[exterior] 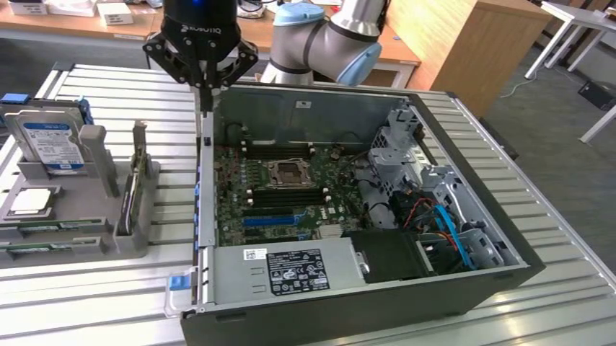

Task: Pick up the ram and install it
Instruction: 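Reach for the ram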

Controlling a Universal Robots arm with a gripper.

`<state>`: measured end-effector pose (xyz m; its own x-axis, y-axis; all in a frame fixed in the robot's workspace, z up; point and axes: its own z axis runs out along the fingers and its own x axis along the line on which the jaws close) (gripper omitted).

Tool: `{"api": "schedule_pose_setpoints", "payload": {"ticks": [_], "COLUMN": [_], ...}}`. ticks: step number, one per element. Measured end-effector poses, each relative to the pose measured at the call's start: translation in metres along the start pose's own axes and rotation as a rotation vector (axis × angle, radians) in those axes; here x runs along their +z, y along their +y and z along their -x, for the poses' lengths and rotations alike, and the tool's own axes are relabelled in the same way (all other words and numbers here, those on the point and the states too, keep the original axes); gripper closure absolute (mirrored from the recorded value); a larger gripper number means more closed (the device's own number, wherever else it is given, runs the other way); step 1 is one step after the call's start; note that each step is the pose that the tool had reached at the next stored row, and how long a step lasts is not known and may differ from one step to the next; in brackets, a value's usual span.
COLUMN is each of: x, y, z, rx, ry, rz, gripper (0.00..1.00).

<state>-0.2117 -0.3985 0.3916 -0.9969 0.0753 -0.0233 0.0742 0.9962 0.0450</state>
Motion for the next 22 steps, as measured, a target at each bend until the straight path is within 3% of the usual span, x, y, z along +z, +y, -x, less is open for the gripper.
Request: {"api": "schedule_pose_setpoints", "payload": {"ticks": [12,22], "x": [0.0004,0.0008], "y": [-0.0011,-0.0029], "z": [-0.017,-0.040], "rx": [0.000,0.000], "ry": [0.0000,0.0000], "rz": [0.0000,0.0001], "gripper": [0.89,0.89]}}
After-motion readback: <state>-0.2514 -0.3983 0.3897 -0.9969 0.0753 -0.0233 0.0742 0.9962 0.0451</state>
